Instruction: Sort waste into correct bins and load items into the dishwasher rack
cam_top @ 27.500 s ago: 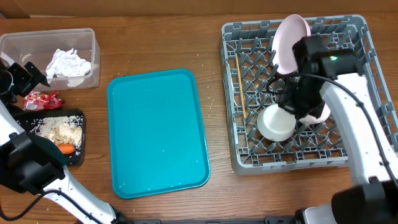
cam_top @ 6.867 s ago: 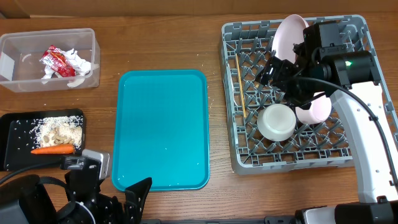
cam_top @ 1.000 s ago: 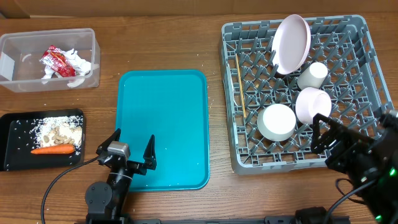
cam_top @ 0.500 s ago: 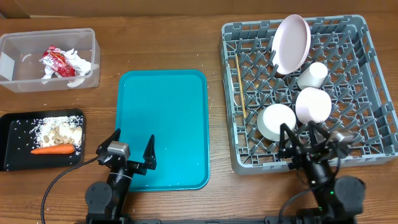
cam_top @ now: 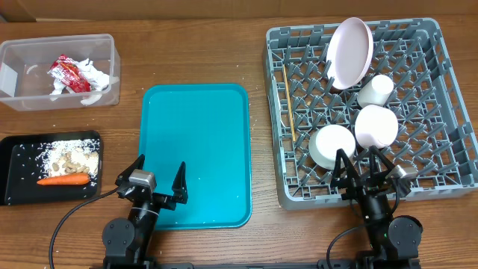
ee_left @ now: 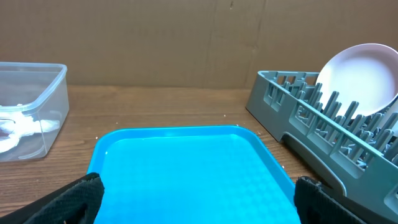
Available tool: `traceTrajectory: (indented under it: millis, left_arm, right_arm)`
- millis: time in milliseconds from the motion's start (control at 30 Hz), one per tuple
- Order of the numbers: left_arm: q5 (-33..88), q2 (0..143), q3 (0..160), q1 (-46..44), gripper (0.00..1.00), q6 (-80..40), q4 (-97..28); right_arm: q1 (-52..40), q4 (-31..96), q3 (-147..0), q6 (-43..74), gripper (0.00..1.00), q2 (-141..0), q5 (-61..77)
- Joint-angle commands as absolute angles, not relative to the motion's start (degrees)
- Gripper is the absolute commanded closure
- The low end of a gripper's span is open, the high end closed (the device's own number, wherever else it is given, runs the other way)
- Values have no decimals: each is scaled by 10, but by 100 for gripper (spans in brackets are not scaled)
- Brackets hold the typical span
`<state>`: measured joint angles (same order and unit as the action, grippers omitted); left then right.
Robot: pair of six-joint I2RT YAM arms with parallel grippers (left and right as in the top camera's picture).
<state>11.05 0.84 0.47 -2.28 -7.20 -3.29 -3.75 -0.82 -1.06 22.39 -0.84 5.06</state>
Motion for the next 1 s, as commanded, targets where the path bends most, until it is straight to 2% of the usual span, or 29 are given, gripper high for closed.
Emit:
traceTrajectory:
  millis: [0,100,333,967]
  left_arm:
    - [105,2,3,-26,0,-77,-34]
    - [105,2,3,-26,0,-77,-34]
    - [105,2,3,-26,0,-77,-34]
    - [105,2,3,-26,0,-77,-34]
  right_arm:
    - [-38,9,-4,220,0,-1,-12]
    - [-38,44,-4,220,0,-1,-46]
    - [-38,47,-4,73,0,-1,-24]
    - [-38,46,-4,74,0,-2,-25]
